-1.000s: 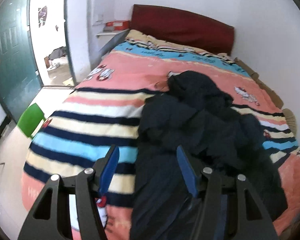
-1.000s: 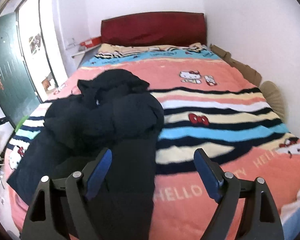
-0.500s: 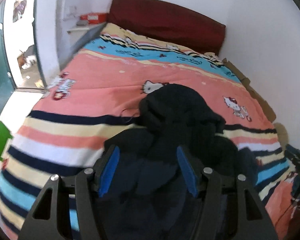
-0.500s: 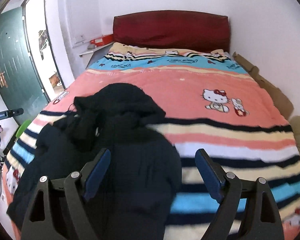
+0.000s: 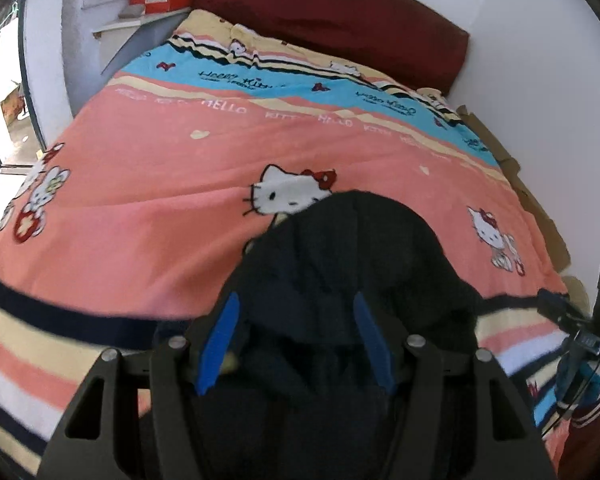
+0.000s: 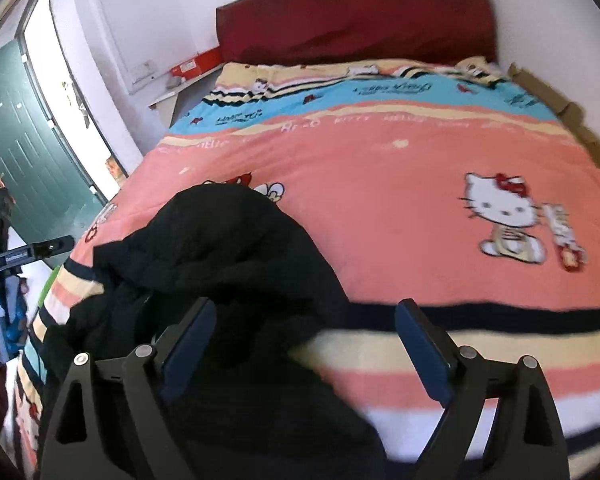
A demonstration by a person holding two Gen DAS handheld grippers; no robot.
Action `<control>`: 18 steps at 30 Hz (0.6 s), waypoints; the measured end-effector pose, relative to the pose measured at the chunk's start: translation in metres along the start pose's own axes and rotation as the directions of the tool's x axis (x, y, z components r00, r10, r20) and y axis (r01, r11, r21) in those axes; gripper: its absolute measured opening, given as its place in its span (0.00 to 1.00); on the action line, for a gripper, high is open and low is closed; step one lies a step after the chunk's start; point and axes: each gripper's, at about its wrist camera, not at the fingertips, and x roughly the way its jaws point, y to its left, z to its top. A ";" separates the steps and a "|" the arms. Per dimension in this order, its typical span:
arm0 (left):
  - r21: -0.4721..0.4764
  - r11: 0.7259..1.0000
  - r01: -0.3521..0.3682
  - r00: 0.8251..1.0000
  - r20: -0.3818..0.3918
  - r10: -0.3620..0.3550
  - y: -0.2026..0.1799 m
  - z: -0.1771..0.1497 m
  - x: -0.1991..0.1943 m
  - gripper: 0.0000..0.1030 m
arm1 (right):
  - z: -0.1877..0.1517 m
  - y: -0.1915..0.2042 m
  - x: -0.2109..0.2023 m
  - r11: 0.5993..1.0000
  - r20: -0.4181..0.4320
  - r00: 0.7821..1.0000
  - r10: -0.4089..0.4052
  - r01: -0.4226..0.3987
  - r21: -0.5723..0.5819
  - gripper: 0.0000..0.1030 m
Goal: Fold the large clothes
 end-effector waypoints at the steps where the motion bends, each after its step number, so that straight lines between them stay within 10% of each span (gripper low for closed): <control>1: -0.012 1.000 0.006 1.000 -0.005 -0.006 0.002 0.007 0.011 0.57 | 0.006 -0.003 0.015 1.000 -0.009 1.000 0.010 -0.010 0.010 0.89; 13: -0.086 0.988 0.132 0.982 -0.122 -0.142 0.058 0.039 0.108 0.57 | 0.029 -0.011 0.142 0.983 -0.146 0.974 0.176 -0.181 -0.021 0.89; 18: -0.120 0.951 0.284 0.925 -0.225 -0.305 0.070 0.026 0.141 0.57 | 0.028 -0.017 0.174 0.973 -0.218 0.952 0.213 -0.228 -0.044 0.90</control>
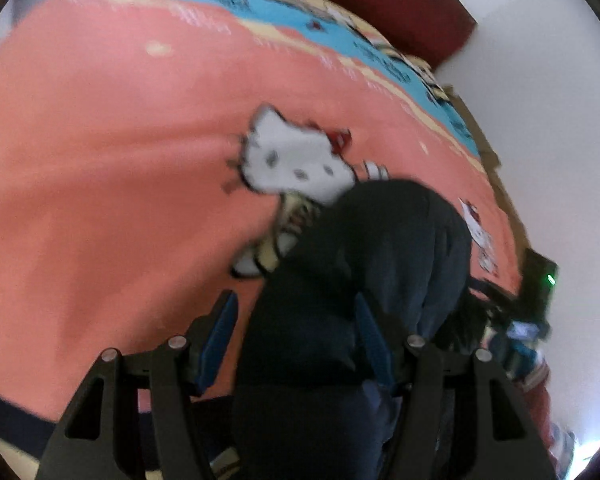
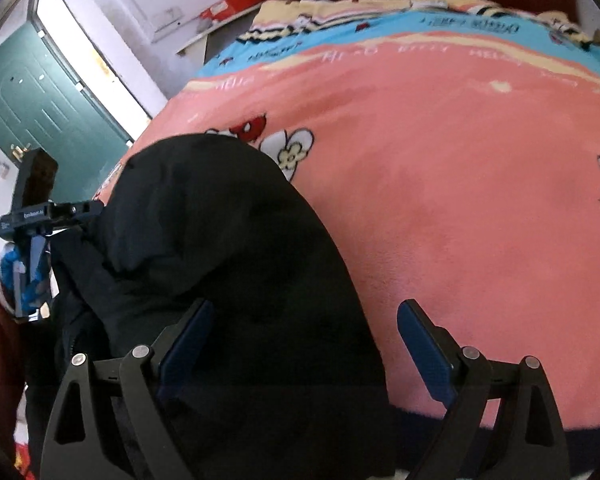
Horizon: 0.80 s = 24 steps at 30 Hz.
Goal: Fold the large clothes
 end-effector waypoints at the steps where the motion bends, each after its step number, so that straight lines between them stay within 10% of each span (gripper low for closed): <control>1: 0.014 0.999 0.034 0.999 -0.028 -0.034 -0.001 -0.002 0.009 0.57 | 0.001 -0.002 0.005 1.000 -0.011 1.000 0.016 -0.016 0.006 0.90; 6: 0.039 0.998 0.045 0.999 -0.015 -0.044 -0.005 -0.004 0.021 0.57 | 0.002 -0.006 0.026 0.997 -0.004 0.997 0.071 -0.071 0.031 0.90; 10: 0.075 0.997 0.000 1.000 0.017 -0.001 -0.012 -0.003 0.020 0.55 | 0.007 0.003 0.029 0.998 0.012 0.998 0.062 -0.062 0.004 0.62; 16: 0.231 0.969 -0.091 0.995 0.067 0.077 -0.038 -0.011 0.015 0.27 | 0.014 0.033 0.018 0.992 0.055 0.998 -0.036 0.042 -0.117 0.27; 24: 0.381 0.914 -0.141 0.983 0.165 0.083 -0.071 -0.048 -0.027 0.20 | -0.006 0.083 -0.030 0.948 0.185 0.977 -0.104 0.153 -0.279 0.16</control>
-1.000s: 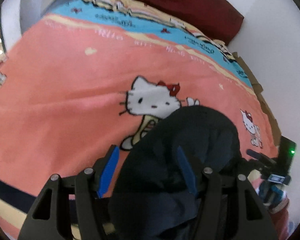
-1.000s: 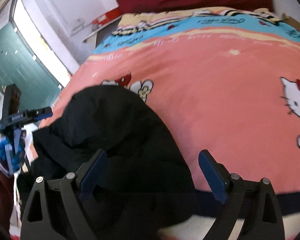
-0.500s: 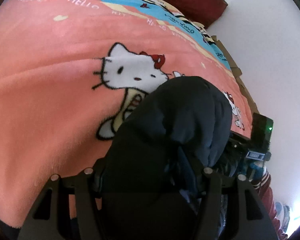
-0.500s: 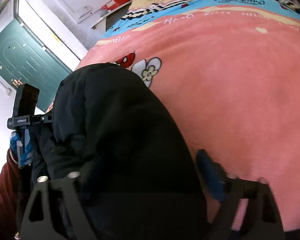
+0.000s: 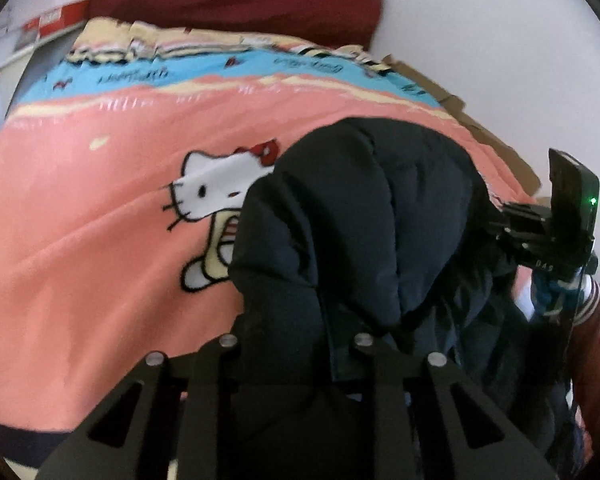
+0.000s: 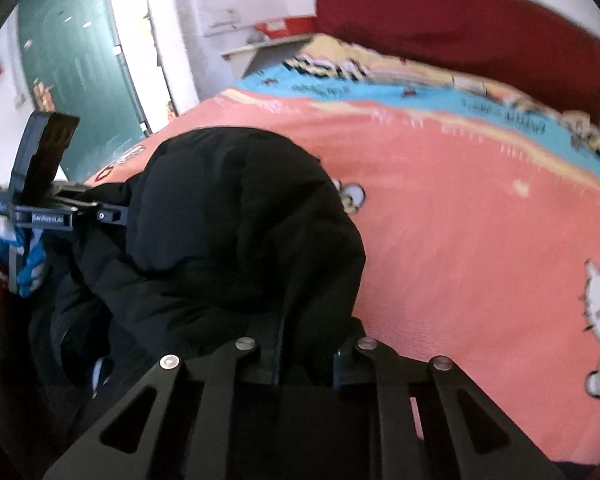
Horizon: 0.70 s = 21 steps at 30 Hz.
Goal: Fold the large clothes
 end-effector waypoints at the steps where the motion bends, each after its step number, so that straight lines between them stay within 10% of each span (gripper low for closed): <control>1: 0.014 1.000 0.005 1.000 0.012 -0.005 -0.005 -0.004 -0.009 0.20 | -0.002 0.007 -0.011 1.000 0.015 1.000 -0.004 0.005 -0.022 0.15; 21: 0.172 0.984 0.055 0.995 0.074 -0.069 -0.089 -0.145 -0.121 0.15 | -0.125 0.097 -0.120 0.995 0.061 0.998 -0.018 0.025 -0.101 0.13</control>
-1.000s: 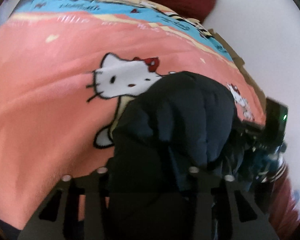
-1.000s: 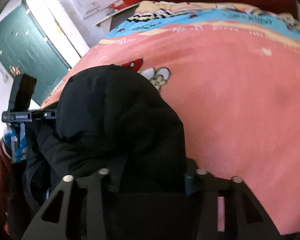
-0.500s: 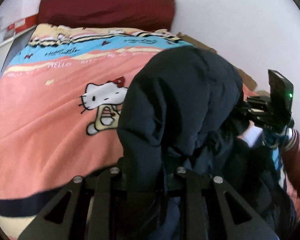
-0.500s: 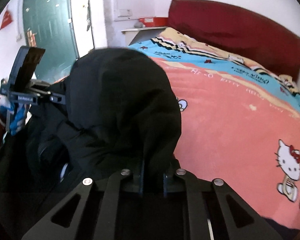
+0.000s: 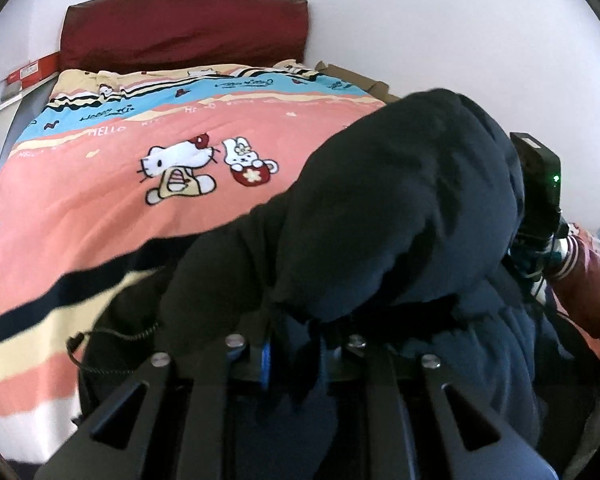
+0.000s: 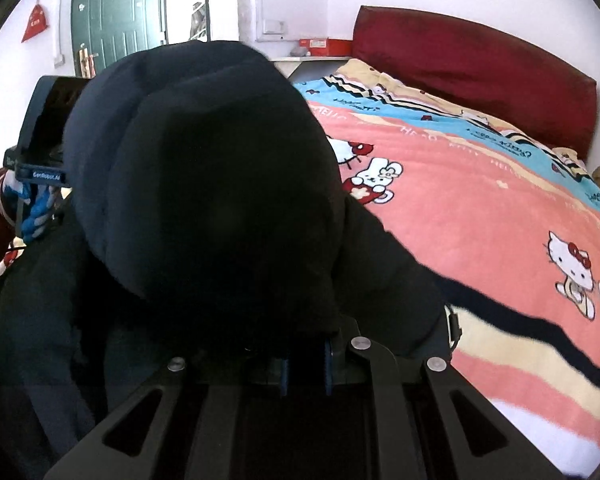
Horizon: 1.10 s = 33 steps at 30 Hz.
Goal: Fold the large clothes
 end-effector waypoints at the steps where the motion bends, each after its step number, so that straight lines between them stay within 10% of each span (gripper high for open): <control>1: 0.000 1.000 0.005 1.000 0.005 -0.005 -0.002 -0.005 -0.003 0.15 | -0.002 0.002 -0.001 1.000 0.003 1.000 -0.002 0.002 0.000 0.13; 15: 0.037 0.999 0.014 0.999 0.041 -0.016 -0.025 -0.062 -0.009 0.14 | -0.048 0.025 -0.023 1.000 0.075 0.997 0.017 -0.018 0.021 0.13; 33: 0.007 0.999 -0.049 0.995 -0.083 0.049 -0.024 -0.047 0.010 0.15 | -0.039 0.015 0.006 0.997 -0.067 0.998 -0.003 0.009 0.081 0.18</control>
